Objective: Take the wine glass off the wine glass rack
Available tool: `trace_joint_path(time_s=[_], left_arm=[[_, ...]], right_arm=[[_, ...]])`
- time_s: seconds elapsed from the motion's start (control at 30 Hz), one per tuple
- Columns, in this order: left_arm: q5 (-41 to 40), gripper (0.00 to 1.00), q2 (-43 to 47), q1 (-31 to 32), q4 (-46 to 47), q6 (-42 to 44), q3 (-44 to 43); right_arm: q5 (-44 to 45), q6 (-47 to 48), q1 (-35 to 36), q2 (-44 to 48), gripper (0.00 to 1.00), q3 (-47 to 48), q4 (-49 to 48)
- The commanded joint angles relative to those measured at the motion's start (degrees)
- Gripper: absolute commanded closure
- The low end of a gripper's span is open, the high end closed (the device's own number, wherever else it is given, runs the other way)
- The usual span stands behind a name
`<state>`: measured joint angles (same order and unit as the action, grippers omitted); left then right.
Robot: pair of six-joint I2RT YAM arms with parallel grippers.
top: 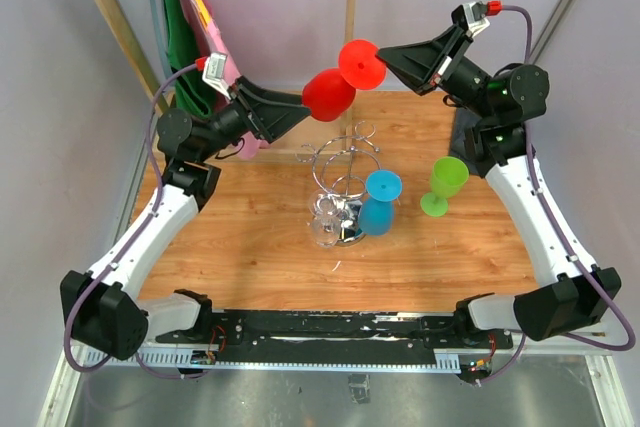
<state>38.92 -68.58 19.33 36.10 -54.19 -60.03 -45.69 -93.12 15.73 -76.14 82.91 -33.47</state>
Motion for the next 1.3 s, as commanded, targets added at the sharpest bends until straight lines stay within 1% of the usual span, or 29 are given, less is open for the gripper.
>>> trace_joint_path(time_s=[0.0, 0.3, 0.53, 0.6, 0.67, 0.73, 0.8, 0.83, 1.07, 1.17, 1.2, 1.27], left_arm=[[1.69, 0.01, -0.93, 0.25, 4.14, -1.57, 0.21], [2.19, 0.01, -2.38, 0.24, 6.09, -4.22, -0.22], [3.32, 0.01, -1.62, 0.27, 7.75, -7.55, -1.25], [3.45, 0.02, -0.83, 0.26, 7.85, -8.04, -1.29], [3.25, 0.06, -0.01, 0.25, 7.93, -8.45, -1.19], [3.17, 0.12, 0.71, 0.23, 7.89, -8.81, -1.12], [3.0, 0.22, 1.33, 0.26, 7.86, -9.27, -1.26], [2.94, 0.3, 1.59, 0.24, 7.89, -9.42, -1.35], [2.57, 0.78, 2.45, 0.24, 7.85, -10.76, -2.72], [2.36, 0.97, 2.73, 0.26, 7.85, -11.44, -3.27], [2.38, 0.99, 2.92, 0.21, 7.86, -11.64, -3.52], [2.46, 1.0, 3.13, 0.2, 7.85, -11.91, -3.89]], right_arm=[[1.86, -0.16, 1.65, 0.86, 0.99, 0.08, -4.45], [2.22, 0.65, 2.73, 0.53, 0.99, -1.06, -4.37], [3.22, -0.94, 4.22, -1.4, 0.99, -4.18, -9.39], [3.47, -1.77, 4.23, -1.94, 0.99, -5.13, -11.38], [3.73, -2.33, 4.25, -2.39, 0.99, -6.3, -12.95], [3.84, -3.26, 4.27, -3.05, 0.99, -7.55, -14.94], [4.1, -4.62, 4.25, -3.88, 0.99, -8.93, -17.63], [4.16, -5.29, 4.23, -4.31, 0.99, -9.52, -18.71], [4.65, -8.21, 4.23, -6.48, 0.99, -13.24, -24.78], [4.28, -9.17, 4.27, -7.44, 0.99, -14.12, -27.03], [3.91, -9.4, 4.23, -7.71, 0.99, -14.22, -27.6], [2.94, -9.55, 4.27, -8.17, 0.99, -14.24, -28.44]])
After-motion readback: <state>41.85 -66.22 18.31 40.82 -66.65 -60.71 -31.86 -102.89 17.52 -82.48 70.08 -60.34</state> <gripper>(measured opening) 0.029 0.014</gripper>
